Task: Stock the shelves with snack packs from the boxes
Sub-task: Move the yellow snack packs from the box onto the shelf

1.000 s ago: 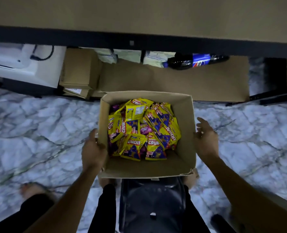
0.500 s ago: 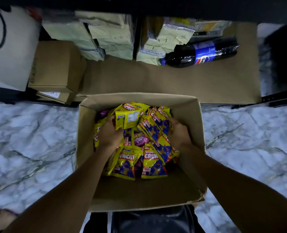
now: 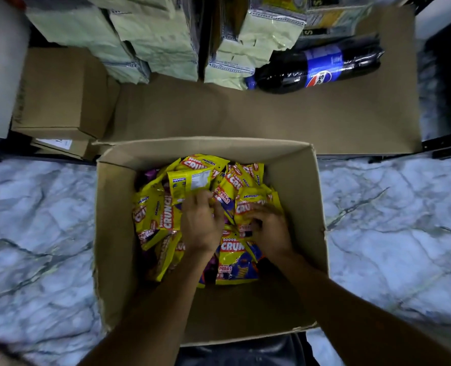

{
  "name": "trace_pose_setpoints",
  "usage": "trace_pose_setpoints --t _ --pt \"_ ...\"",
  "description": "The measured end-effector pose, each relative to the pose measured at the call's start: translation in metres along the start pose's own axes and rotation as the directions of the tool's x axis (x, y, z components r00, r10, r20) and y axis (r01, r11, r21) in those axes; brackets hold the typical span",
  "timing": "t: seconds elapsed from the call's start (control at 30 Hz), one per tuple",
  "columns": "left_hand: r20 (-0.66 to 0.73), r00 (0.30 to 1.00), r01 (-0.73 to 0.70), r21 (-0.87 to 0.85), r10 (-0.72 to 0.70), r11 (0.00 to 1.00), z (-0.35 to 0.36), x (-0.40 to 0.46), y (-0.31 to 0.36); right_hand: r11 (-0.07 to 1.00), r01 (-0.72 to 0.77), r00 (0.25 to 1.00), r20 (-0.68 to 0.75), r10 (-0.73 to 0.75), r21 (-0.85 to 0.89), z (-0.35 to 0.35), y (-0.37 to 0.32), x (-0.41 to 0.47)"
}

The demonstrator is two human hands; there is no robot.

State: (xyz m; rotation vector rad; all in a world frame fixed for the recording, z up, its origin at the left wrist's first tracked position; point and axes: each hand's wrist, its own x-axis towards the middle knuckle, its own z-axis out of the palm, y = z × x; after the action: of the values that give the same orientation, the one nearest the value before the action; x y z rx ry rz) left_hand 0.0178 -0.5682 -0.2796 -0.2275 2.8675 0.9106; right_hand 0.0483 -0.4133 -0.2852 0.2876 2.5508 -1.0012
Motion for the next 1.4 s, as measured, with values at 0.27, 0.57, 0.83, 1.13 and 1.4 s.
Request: trace_pose_setpoints --t 0.27,0.57,0.83,1.13,1.4 --pt "0.421 0.891 0.066 0.251 -0.17 0.966 0.015 0.059 0.028 0.851 -0.425 0.892 -0.016 0.451 0.307 0.009 -0.002 -0.004" --pt "0.661 0.618 0.612 -0.064 -0.426 0.789 0.01 -0.002 0.011 0.583 -0.694 0.688 0.153 0.709 0.421 -0.008 0.031 -0.034" --pt "0.601 0.632 0.525 0.132 -0.489 0.841 -0.071 -0.037 0.009 0.798 -0.562 0.827 0.156 0.54 0.216 -0.051 -0.029 -0.094" --pt "0.522 0.64 0.542 0.215 -0.565 0.812 -0.19 -0.074 0.056 0.695 -0.607 0.794 0.261 0.549 0.386 -0.089 -0.091 -0.145" --pt "0.631 0.654 0.679 -0.247 -0.416 0.692 -0.283 -0.101 0.099 0.618 -0.555 0.827 0.287 0.483 0.557 -0.177 -0.165 -0.174"
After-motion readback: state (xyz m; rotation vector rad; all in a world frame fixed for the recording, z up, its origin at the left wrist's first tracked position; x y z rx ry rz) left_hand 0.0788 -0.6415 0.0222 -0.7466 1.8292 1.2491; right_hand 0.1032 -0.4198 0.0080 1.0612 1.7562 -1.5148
